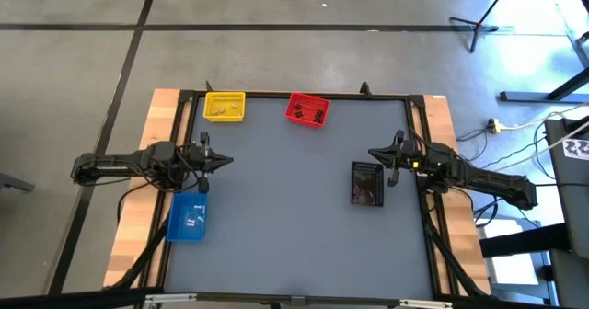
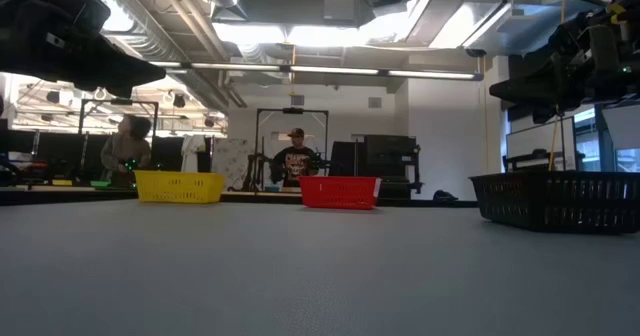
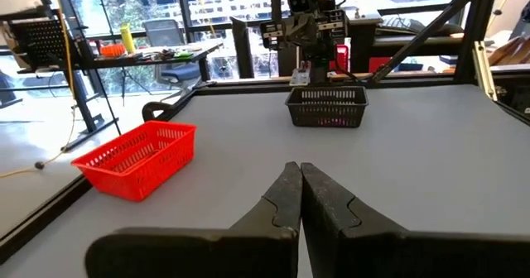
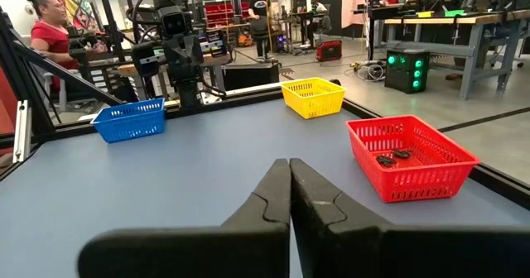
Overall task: Sort Halloween decoration
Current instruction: Return to Home Position
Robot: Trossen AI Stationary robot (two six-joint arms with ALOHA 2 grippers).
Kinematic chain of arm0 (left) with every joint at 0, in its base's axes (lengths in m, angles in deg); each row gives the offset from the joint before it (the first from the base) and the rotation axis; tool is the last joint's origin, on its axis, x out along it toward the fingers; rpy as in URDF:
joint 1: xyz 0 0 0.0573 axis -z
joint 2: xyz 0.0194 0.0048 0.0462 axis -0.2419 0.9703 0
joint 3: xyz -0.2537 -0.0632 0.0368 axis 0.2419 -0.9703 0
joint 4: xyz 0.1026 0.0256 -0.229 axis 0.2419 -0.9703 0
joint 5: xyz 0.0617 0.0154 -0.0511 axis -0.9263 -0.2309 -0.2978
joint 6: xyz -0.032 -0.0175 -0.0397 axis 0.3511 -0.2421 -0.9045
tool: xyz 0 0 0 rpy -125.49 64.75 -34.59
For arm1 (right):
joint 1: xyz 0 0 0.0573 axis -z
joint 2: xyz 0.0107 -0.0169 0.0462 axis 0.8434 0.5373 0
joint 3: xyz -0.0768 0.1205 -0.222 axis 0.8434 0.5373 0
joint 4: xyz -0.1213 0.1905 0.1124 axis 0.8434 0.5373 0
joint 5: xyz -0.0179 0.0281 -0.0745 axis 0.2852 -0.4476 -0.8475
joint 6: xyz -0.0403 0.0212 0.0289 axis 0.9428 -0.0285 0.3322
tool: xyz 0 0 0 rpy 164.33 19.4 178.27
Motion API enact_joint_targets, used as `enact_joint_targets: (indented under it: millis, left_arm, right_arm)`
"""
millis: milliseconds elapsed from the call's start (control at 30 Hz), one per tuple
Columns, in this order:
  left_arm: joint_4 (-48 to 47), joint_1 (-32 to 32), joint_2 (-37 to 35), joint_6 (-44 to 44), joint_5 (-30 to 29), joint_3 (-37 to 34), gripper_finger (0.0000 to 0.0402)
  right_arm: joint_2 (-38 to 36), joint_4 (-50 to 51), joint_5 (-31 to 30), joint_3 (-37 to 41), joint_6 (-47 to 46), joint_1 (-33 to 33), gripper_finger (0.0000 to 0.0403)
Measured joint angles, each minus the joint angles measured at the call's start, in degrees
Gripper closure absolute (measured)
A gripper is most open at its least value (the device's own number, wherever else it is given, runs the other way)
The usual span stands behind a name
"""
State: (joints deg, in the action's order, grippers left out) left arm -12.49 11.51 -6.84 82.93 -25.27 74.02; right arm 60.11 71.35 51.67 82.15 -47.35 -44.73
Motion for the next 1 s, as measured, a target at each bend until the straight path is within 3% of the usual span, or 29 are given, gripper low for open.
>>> enact_joint_targets:
  millis: [200, 467, 1000]
  left_arm:
    - [0.24, -0.01, 0.00, -3.83, -2.25, 0.02, 0.0401]
    - [0.26, -0.01, 0.00, 4.61, -2.28, 0.02, 0.0401]
    - [0.26, -0.02, 0.00, 4.96, -2.27, 0.02, 0.0401]
  right_arm:
    - [0.00, 0.01, 0.00, 0.00, -0.02, -0.02, 0.0403]
    - [0.00, 0.01, 0.00, 0.00, -0.01, -0.01, 0.0403]
    - [0.00, 0.01, 0.00, 0.01, -0.02, 0.00, 0.0403]
